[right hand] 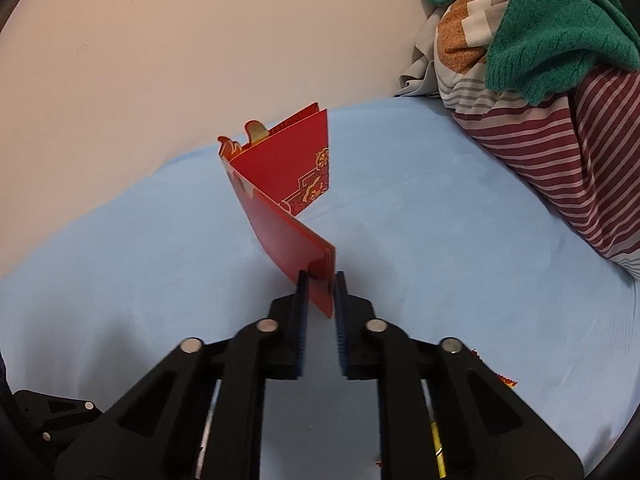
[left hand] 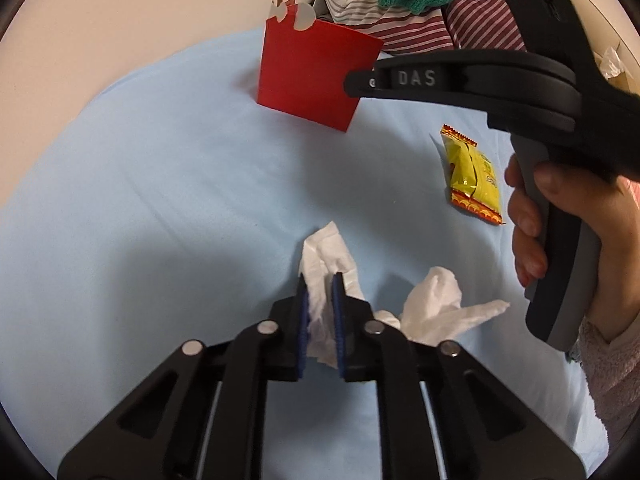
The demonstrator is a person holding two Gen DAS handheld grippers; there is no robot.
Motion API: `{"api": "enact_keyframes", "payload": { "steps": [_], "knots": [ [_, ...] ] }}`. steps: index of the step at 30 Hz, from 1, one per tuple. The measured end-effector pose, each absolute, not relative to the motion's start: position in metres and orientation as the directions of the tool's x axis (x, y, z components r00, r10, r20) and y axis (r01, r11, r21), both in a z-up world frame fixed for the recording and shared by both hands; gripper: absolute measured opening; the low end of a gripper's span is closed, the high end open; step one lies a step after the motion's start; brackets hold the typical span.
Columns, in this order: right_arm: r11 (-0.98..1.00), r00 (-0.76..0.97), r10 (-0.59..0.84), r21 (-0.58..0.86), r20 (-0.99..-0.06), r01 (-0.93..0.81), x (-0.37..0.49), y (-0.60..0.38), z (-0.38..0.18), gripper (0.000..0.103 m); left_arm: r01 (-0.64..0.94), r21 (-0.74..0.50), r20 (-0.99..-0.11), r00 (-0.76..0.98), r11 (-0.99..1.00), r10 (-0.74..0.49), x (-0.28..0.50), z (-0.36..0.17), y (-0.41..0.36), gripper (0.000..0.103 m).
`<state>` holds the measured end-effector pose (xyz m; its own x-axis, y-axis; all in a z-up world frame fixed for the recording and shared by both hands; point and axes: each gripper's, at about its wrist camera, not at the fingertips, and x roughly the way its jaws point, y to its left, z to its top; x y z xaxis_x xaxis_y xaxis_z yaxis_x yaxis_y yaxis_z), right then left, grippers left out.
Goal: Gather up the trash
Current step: 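Grasp the white tissue with the left tool while the right tool grasps the red card, then carry the white tissue and red card over the grey bin with both tools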
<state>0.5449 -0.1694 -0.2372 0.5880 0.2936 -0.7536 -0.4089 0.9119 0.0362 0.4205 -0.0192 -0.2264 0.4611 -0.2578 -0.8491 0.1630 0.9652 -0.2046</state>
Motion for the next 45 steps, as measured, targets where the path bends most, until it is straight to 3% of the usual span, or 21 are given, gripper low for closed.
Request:
{"api": "enact_keyframes", "payload": {
  "steps": [7, 23, 35, 45],
  "knots": [
    [0.898, 0.591, 0.325, 0.045, -0.739, -0.438, 0.526, -0.174, -0.229, 0.001, 0.185, -0.143, -0.843, 0.492, 0.972, -0.218, 0.417, -0.213, -0.024, 0.004],
    [0.867, 0.609, 0.331, -0.022, -0.721, -0.498, 0.435, -0.173, -0.200, 0.001, 0.103, -0.086, -0.839, 0.529, 0.991, -0.127, 0.376, -0.183, 0.012, 0.004],
    [0.835, 0.614, 0.353, -0.058, -0.706, -0.547, 0.332, -0.159, -0.171, 0.001, 0.080, -0.063, -0.817, 0.569, 0.995, -0.097, 0.292, -0.147, 0.042, 0.004],
    [0.816, 0.621, 0.383, -0.064, -0.684, -0.574, 0.225, -0.149, -0.124, 0.001, 0.031, -0.032, -0.796, 0.604, 0.999, -0.044, 0.181, -0.087, 0.075, 0.004]
  ]
}}
